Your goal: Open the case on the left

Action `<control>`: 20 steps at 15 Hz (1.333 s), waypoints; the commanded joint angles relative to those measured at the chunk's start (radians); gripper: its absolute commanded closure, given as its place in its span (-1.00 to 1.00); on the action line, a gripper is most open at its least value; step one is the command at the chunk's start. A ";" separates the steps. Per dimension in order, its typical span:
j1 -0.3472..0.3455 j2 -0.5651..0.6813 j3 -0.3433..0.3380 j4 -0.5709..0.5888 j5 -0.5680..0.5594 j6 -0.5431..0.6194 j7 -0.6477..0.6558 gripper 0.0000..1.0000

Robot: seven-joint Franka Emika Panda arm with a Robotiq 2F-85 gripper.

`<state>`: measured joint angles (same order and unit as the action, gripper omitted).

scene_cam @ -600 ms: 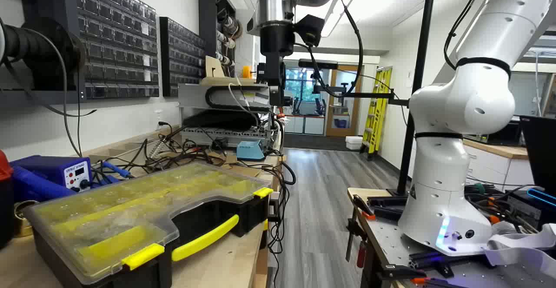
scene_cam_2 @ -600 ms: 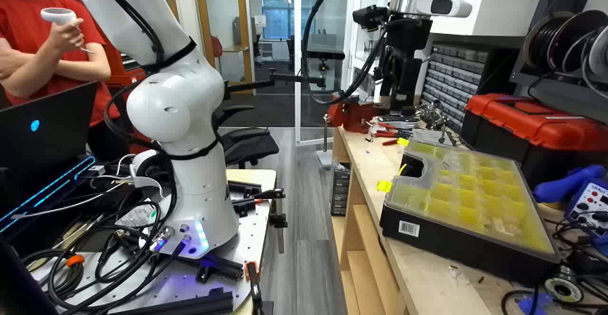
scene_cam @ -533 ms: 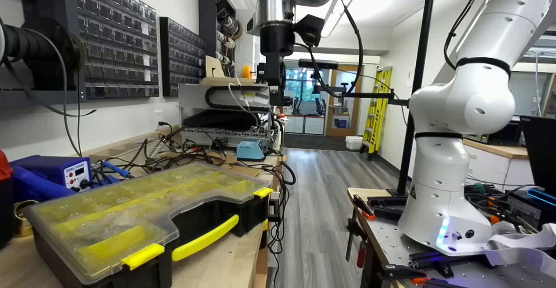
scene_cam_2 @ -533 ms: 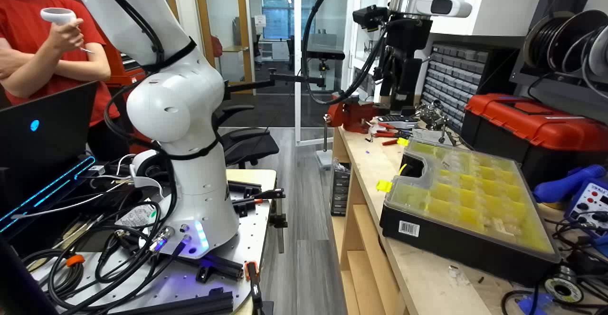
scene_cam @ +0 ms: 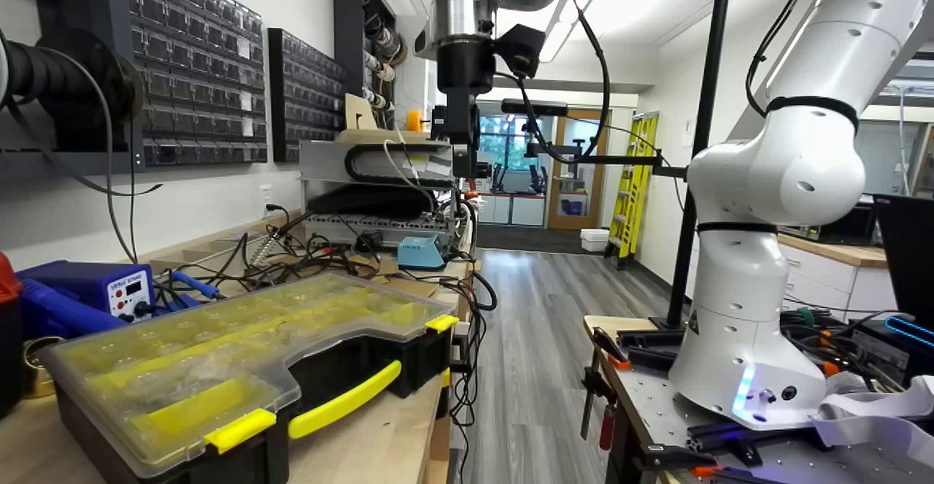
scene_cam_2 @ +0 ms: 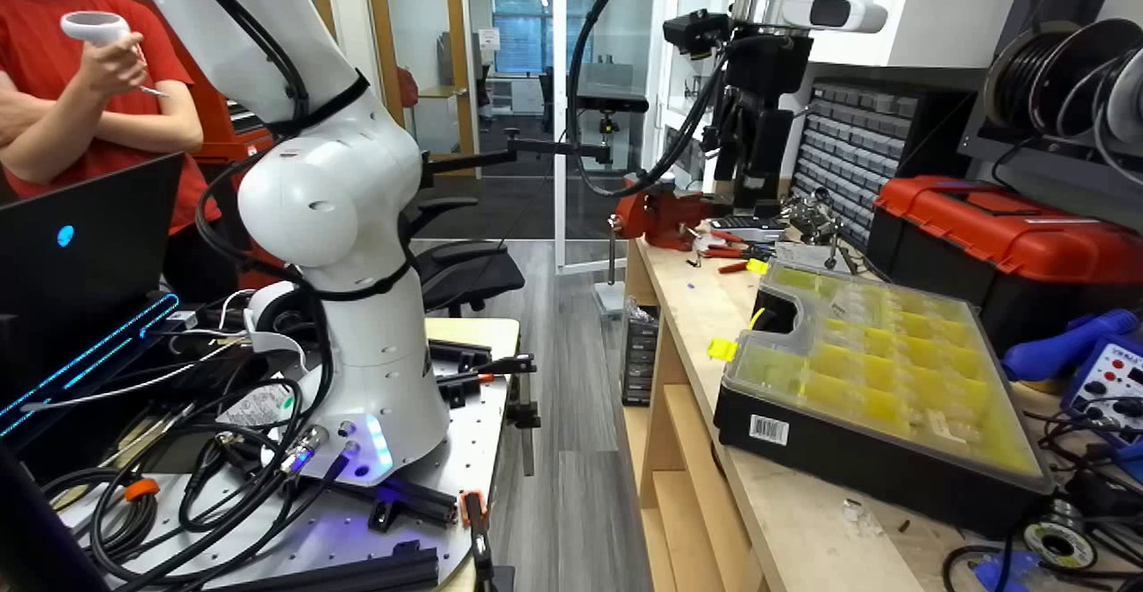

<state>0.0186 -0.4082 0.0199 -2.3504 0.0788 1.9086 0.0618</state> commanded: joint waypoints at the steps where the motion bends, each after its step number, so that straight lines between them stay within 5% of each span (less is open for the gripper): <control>1: -0.002 0.000 0.001 0.002 0.000 -0.002 -0.001 -1.00; 11: 0.014 -0.003 0.043 -0.015 -0.022 0.069 0.019 -1.00; 20: 0.104 0.051 0.183 -0.060 -0.078 0.335 0.010 -1.00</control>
<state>0.0909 -0.3711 0.1798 -2.3826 0.0372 2.1481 0.0620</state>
